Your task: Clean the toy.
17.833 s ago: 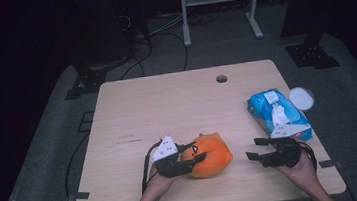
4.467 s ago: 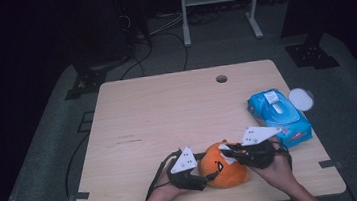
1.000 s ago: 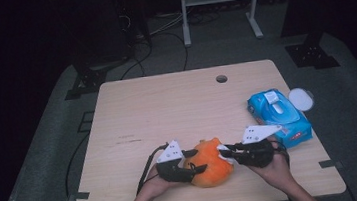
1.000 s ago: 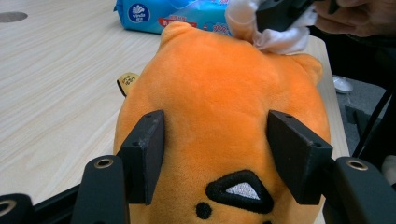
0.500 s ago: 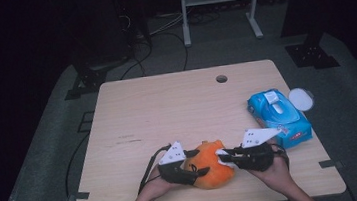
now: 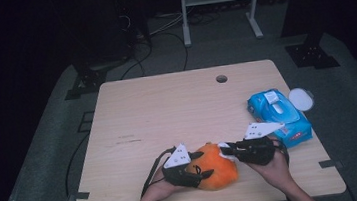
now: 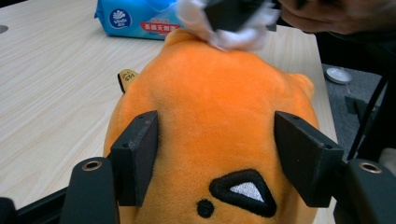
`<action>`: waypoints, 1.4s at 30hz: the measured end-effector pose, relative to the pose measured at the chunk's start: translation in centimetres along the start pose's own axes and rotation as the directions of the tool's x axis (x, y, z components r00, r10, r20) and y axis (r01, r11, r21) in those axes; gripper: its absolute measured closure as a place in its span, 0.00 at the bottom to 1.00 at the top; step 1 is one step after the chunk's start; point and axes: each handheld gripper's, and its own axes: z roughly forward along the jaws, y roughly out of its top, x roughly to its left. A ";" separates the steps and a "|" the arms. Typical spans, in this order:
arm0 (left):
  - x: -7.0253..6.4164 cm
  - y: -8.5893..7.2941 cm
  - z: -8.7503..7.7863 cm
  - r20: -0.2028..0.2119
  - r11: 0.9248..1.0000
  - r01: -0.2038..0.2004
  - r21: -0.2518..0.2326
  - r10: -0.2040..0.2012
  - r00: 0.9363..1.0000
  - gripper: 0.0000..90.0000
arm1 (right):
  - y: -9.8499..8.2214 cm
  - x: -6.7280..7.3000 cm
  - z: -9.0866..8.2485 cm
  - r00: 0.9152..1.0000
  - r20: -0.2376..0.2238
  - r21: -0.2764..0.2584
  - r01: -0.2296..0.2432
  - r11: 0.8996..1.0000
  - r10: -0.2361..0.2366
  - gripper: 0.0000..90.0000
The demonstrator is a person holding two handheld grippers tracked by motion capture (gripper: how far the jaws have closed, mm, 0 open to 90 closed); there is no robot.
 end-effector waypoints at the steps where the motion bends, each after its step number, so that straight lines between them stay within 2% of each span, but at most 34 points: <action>1: 0.0 0.0 0.0 0.001 1.000 -0.004 0.003 0.004 1.000 0.37 | 0.1 0.4 0.1 1.000 -0.007 0.002 0.008 1.000 -0.008 0.89; 4: 0.0 0.0 -0.2 0.004 1.000 -0.006 0.004 0.006 1.000 0.38 | 0.4 1.1 0.3 0.998 0.005 0.017 0.058 0.998 -0.058 0.89; 7: -0.1 0.0 -0.2 0.006 1.000 -0.003 -0.001 0.003 1.000 0.38 | 0.2 0.0 -0.1 0.999 0.040 0.013 0.029 0.999 -0.029 0.89; 9: 0.0 0.0 -0.1 0.009 1.000 -0.009 0.002 0.009 1.000 0.38 | -0.2 -0.9 -0.4 0.999 0.041 0.011 -0.016 1.000 0.016 0.89; 11: 0.0 0.2 -0.2 0.016 1.000 -0.004 0.002 0.004 1.000 0.36 | -0.3 -0.9 -0.3 1.000 0.028 0.027 -0.015 1.000 0.014 0.89; 14: 0.5 0.6 -0.8 0.024 0.999 0.038 -0.024 -0.037 0.999 0.22 | -0.4 -0.2 0.0 1.000 0.002 0.043 0.017 0.999 -0.017 0.89; 16: 0.9 0.5 -0.9 -0.003 0.998 0.062 -0.008 -0.062 0.998 0.13 | -0.4 0.1 0.1 0.999 -0.018 0.048 0.033 0.998 -0.032 0.89; 17: 1.2 0.3 -0.9 0.005 0.996 0.087 0.002 -0.087 0.996 0.10 | -0.4 0.2 0.0 0.999 -0.025 0.051 0.037 0.998 -0.036 0.89; 18: 1.5 -0.1 -0.7 0.026 0.992 0.129 0.010 -0.129 0.991 0.09 | -0.5 0.2 0.0 0.999 -0.034 0.050 0.041 0.998 -0.039 0.89; 19: 1.6 -0.2 -0.6 0.036 0.990 0.143 0.014 -0.143 0.989 0.10 | -0.5 0.3 0.0 0.998 -0.042 0.043 0.042 0.998 -0.040 0.89; 23: 0.6 0.2 0.1 0.021 0.995 0.096 0.030 -0.097 0.995 0.20 | 0.1 1.2 0.2 0.997 -0.048 0.022 0.057 0.998 -0.056 0.89; 25: 0.0 0.4 0.3 0.016 0.996 0.076 0.036 -0.077 0.997 0.21 | 0.5 2.1 0.9 0.994 -0.068 0.016 0.089 0.996 -0.088 0.89; 27: -0.5 0.5 0.3 -0.001 0.997 0.054 0.052 -0.054 0.999 0.22 | 0.7 3.0 1.7 0.990 -0.055 0.039 0.129 0.991 -0.127 0.89; 28: -0.5 0.4 0.2 -0.002 0.997 0.055 0.051 -0.055 0.998 0.22 | 0.8 3.0 1.8 0.989 -0.045 0.047 0.143 0.989 -0.141 0.89; 30: -0.4 0.3 0.1 0.005 0.997 0.061 0.044 -0.061 0.998 0.24 | 0.9 2.4 1.5 0.991 -0.017 0.043 0.133 0.990 -0.133 0.89; 33: -0.6 0.4 0.3 0.004 0.998 0.058 0.039 -0.058 0.998 0.25 | 0.6 1.1 0.6 0.996 0.024 0.038 0.090 0.995 -0.091 0.89; 35: -1.0 0.7 0.6 -0.004 0.998 0.055 0.044 -0.055 0.998 0.25 | 0.3 0.7 0.4 0.997 0.035 0.038 0.072 0.997 -0.073 0.89; 37: -1.3 0.9 0.8 -0.014 0.998 0.042 0.053 -0.041 0.999 0.25 | 0.4 1.3 0.8 0.997 0.030 0.036 0.077 0.996 -0.078 0.89; 39: -1.4 0.8 0.7 -0.016 0.997 0.034 0.062 -0.033 0.999 0.25 | 0.6 2.1 1.4 0.995 -0.002 0.034 0.100 0.994 -0.100 0.89; 42: -1.1 0.5 0.5 -0.015 0.997 0.054 0.052 -0.053 0.998 0.25 | 0.8 2.7 1.9 0.990 -0.015 0.048 0.140 0.989 -0.140 0.89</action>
